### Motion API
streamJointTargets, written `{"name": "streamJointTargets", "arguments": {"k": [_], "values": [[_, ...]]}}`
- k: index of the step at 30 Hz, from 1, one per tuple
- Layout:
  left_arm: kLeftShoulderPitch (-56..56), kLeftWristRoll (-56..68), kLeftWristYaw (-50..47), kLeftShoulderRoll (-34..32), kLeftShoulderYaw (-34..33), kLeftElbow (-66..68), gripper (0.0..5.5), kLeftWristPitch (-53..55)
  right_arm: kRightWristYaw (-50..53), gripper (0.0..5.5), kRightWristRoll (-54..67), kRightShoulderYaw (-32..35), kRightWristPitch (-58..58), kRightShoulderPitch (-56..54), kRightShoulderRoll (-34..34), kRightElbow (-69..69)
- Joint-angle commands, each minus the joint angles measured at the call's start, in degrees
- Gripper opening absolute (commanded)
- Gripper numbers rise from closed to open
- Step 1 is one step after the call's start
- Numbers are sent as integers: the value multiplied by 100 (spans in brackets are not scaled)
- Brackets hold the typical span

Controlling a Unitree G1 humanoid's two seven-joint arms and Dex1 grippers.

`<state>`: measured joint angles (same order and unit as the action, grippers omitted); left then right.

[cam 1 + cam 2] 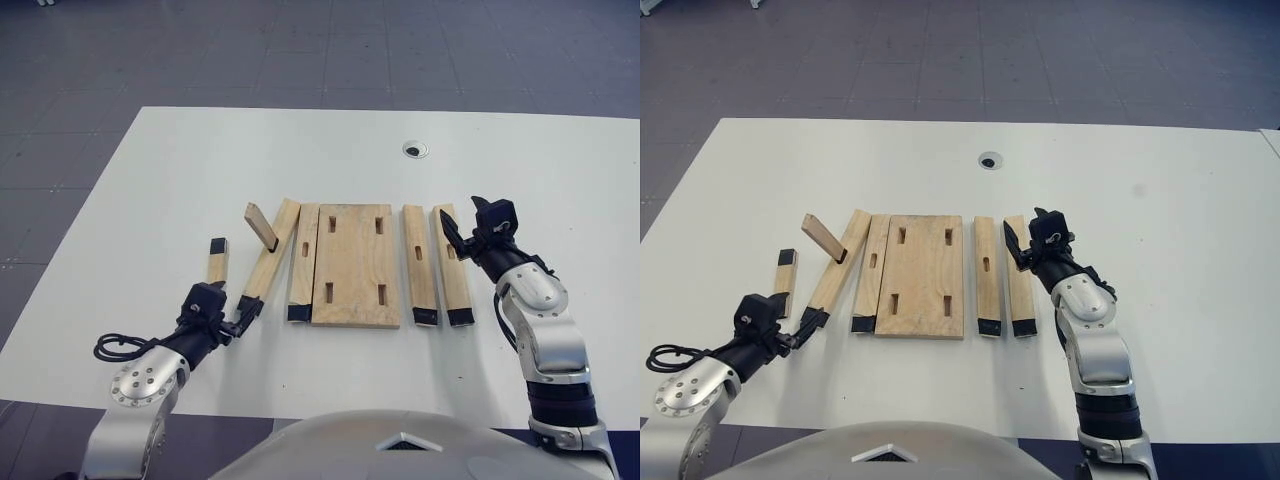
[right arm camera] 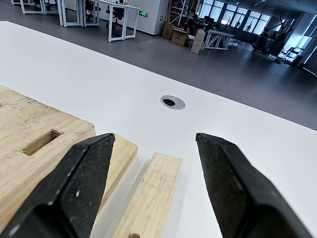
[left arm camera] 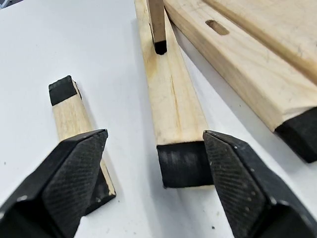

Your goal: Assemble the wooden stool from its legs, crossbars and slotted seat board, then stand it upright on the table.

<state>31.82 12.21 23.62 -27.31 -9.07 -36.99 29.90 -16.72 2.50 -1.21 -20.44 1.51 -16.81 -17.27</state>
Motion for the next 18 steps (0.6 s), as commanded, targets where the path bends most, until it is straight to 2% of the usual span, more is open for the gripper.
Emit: {"name": "streamJointTargets", "arguments": {"k": [1, 9, 17, 18], "values": [[-206, 386, -60, 188, -36, -320, 357, 455, -11, 302, -14, 8, -71, -34, -40, -5], [-99, 83, -181, 138, 189, -57, 357, 497, -11, 302, -11, 19, -83, -56, -44, 25], [-453, -171, -160, 412, 637, 1268, 357, -96, -7, 302, -20, 9, -108, -63, -43, 15], [-496, -147, -157, 455, 653, 1383, 339, -132, -12, 302, -20, 3, -106, -74, -45, 26]]}}
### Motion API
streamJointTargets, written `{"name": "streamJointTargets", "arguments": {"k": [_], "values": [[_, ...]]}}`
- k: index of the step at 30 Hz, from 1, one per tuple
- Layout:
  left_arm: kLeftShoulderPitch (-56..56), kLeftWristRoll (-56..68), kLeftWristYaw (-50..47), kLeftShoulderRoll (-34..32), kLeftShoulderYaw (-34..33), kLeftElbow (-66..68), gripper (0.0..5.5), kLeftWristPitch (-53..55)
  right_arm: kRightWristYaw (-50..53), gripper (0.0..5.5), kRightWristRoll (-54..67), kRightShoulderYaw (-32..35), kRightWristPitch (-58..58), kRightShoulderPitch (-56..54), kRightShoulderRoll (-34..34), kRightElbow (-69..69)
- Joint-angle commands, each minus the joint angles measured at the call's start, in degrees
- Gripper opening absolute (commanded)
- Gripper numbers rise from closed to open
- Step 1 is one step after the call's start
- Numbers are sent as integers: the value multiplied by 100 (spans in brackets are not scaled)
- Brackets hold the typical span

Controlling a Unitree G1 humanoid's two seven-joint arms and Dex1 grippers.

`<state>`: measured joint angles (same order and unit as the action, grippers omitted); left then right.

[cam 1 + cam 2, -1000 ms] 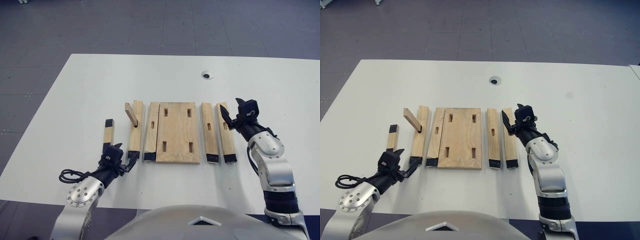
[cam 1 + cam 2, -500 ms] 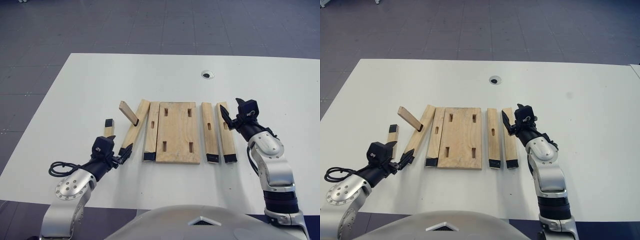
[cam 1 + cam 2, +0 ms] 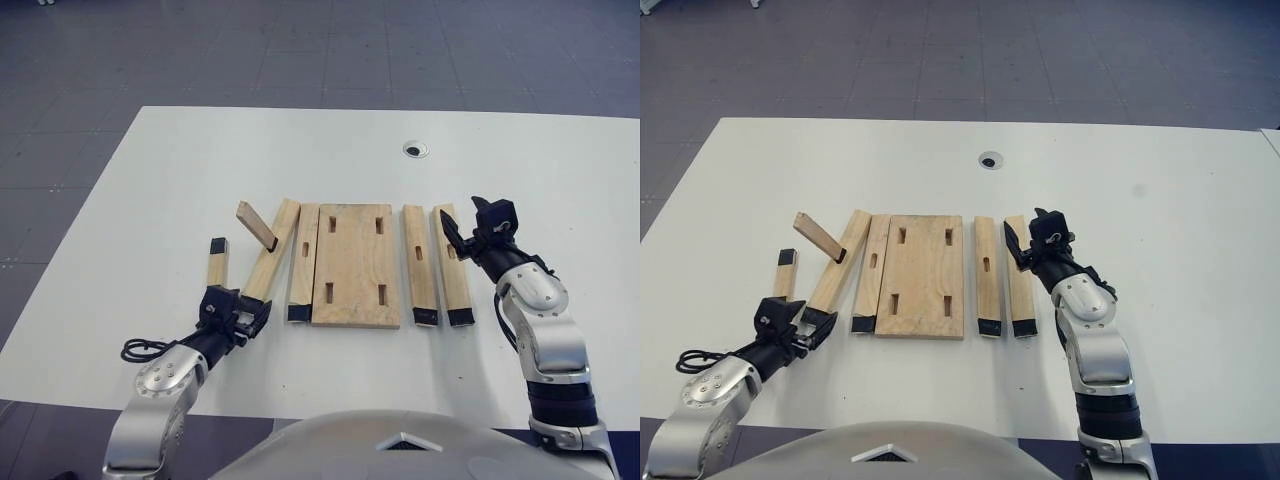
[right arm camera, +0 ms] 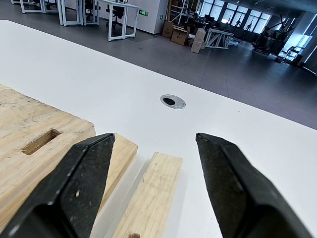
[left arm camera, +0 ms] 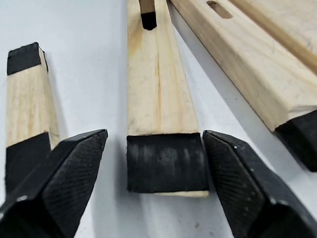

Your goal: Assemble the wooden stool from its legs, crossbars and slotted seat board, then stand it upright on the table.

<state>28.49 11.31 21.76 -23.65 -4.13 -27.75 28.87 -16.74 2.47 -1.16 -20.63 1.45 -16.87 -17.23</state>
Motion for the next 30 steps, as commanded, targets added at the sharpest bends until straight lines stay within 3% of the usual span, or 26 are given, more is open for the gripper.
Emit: {"name": "streamJointTargets", "arguments": {"k": [1, 9, 17, 21, 24, 30], "values": [[-182, -49, 23, 117, 163, 526, 332, -67, -15, 302, -15, 1, -87, -81, -41, 31], [-136, -292, -185, 6, 118, 674, 209, 115, 10, 302, -18, 31, -76, -157, -36, 92], [-1518, 183, -419, 28, -538, 145, 206, 697, 79, 302, 427, 441, -234, -431, 155, 344], [-3676, 1600, -181, 314, -903, 341, 206, 1711, -668, 302, 2759, 1432, -1547, -1079, 407, 437], [-5040, 2653, 441, 405, -1038, 1286, 206, 2257, -1480, 331, 3833, 1703, -2176, -1457, 221, 998], [-5772, 4519, 1514, 611, -1217, 2539, 206, 3511, -2615, 436, 5652, 1866, -3139, -1878, 396, 1595]]}}
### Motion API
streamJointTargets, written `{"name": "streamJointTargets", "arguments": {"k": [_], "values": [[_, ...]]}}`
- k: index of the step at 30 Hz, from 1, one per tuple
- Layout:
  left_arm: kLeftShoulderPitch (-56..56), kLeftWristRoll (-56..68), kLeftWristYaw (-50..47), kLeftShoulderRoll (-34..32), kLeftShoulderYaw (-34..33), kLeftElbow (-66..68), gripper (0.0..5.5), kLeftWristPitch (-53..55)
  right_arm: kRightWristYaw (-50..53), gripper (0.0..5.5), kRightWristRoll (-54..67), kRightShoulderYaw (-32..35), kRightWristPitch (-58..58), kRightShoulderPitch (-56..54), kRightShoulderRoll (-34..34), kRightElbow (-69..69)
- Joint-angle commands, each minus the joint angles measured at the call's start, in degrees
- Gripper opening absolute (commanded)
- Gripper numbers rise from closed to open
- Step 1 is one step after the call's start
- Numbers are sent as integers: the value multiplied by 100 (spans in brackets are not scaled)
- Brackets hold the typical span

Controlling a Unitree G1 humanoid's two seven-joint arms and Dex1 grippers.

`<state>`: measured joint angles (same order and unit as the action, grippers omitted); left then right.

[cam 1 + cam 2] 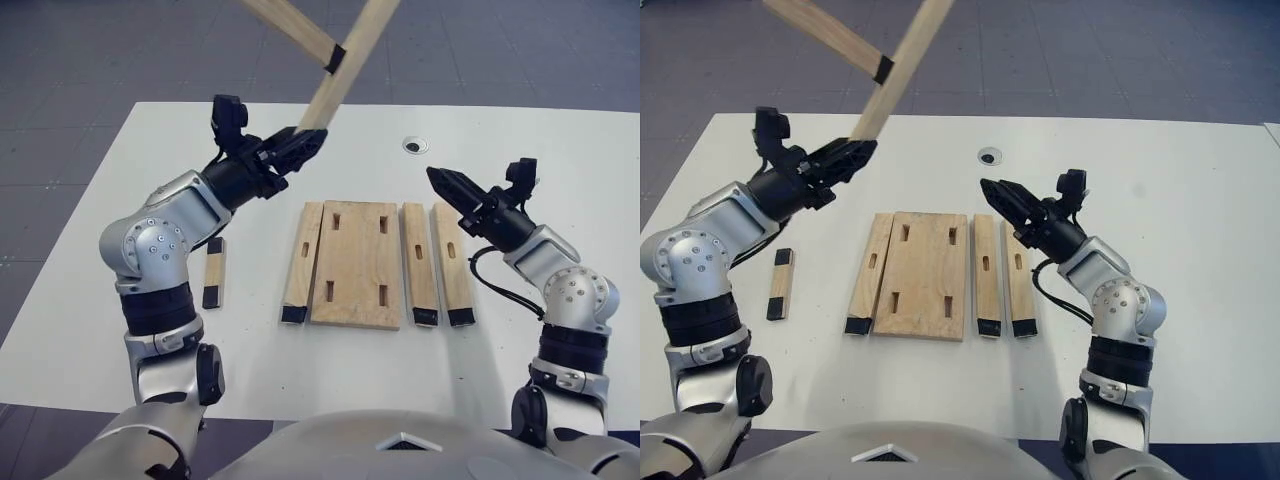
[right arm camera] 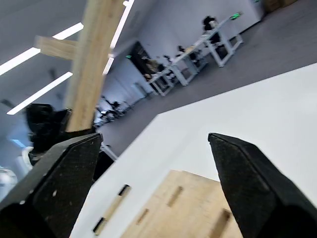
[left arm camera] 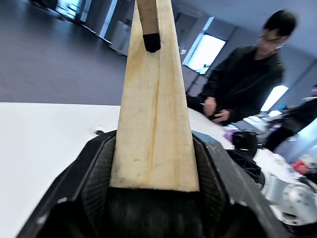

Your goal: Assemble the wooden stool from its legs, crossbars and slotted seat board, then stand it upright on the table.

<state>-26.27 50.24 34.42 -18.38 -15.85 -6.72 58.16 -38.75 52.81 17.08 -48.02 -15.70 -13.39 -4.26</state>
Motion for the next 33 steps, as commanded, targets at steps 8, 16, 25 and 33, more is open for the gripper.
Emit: {"name": "streamJointTargets", "arguments": {"k": [8, 16, 25, 33], "values": [[-719, 1442, -221, 463, -170, 811, 206, 1198, -359, 550, 1247, 71, -613, -789, 428, 1115], [-420, 1949, -731, 761, -54, 482, 206, 1591, -448, 550, 1319, -39, -637, -1182, 604, 1182], [-297, 2201, -855, 706, 85, 367, 206, 1665, -401, 494, 1666, -5, -988, -1421, 496, 1321], [-249, 2133, -730, 537, 209, 254, 206, 1559, -41, 346, 1836, 105, -1181, -1488, 561, 1418]]}}
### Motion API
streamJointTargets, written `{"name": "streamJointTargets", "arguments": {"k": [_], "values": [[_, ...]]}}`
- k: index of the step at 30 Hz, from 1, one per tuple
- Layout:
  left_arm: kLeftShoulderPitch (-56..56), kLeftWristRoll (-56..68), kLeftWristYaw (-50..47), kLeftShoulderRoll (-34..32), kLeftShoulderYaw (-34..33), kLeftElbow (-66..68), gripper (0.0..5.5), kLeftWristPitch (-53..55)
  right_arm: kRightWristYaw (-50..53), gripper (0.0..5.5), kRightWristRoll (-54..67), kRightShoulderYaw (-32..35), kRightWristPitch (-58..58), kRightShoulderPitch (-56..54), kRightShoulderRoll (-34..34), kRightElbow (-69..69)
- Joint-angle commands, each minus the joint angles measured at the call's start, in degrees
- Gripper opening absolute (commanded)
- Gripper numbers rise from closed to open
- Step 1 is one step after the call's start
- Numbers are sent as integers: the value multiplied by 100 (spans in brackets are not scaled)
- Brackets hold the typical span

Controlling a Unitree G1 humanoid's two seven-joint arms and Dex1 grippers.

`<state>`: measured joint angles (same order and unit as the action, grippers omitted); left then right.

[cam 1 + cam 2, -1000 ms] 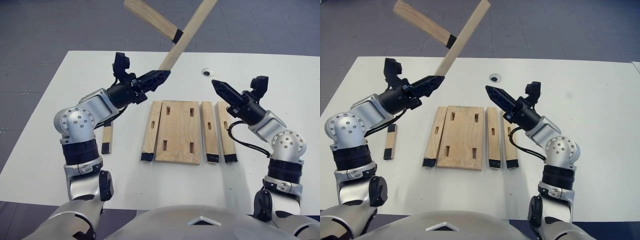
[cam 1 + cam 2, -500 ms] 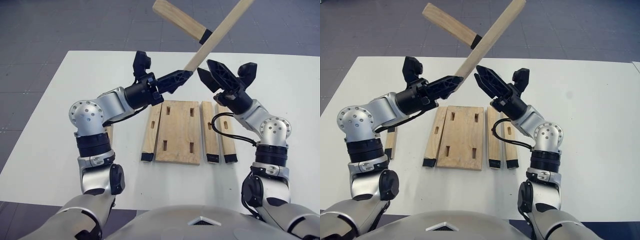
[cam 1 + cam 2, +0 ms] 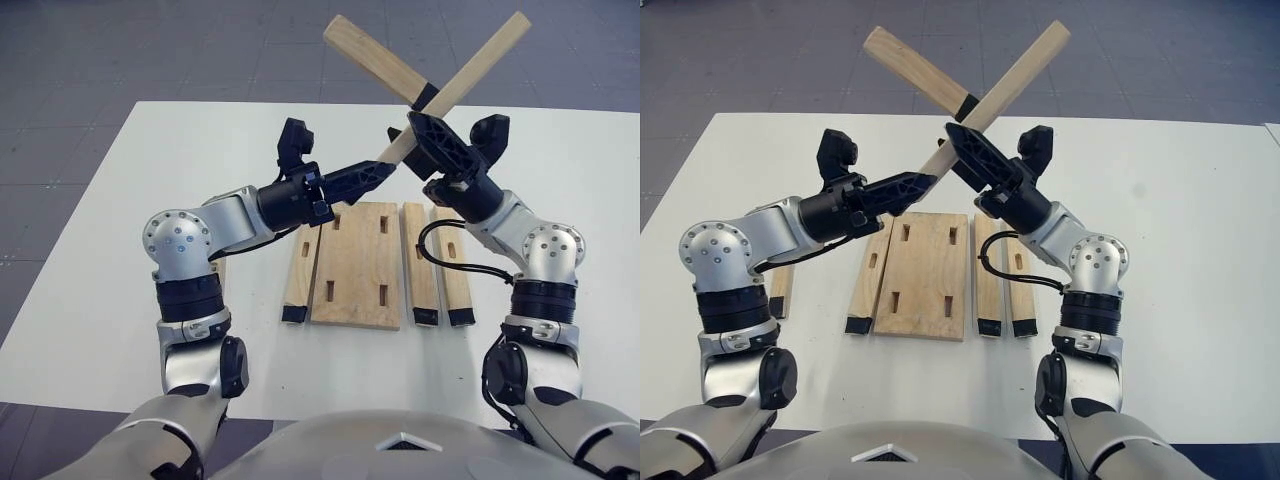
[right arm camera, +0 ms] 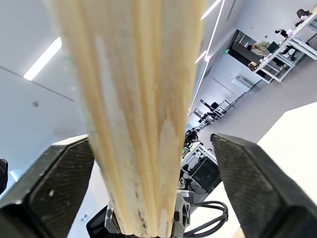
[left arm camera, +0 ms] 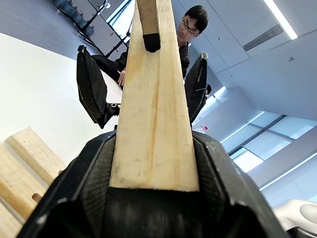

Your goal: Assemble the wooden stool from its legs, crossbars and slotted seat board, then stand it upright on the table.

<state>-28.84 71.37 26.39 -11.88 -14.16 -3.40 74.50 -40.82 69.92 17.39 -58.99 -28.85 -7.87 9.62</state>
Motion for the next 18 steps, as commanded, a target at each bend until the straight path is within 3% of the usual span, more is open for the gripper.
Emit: {"name": "streamJointTargets", "arguments": {"k": [1, 8, 18], "values": [[2, 15, 78, -118, 45, -68, 206, -98, 169, 326, 127, 65, -92, -159, 1, 28], [126, 251, -47, 19, 21, -44, 206, -83, 140, 209, 358, 52, -354, -71, -59, -23], [234, 88, 94, -136, 258, -267, 206, -292, 484, 209, 300, 68, -382, -119, -2, 4]]}}
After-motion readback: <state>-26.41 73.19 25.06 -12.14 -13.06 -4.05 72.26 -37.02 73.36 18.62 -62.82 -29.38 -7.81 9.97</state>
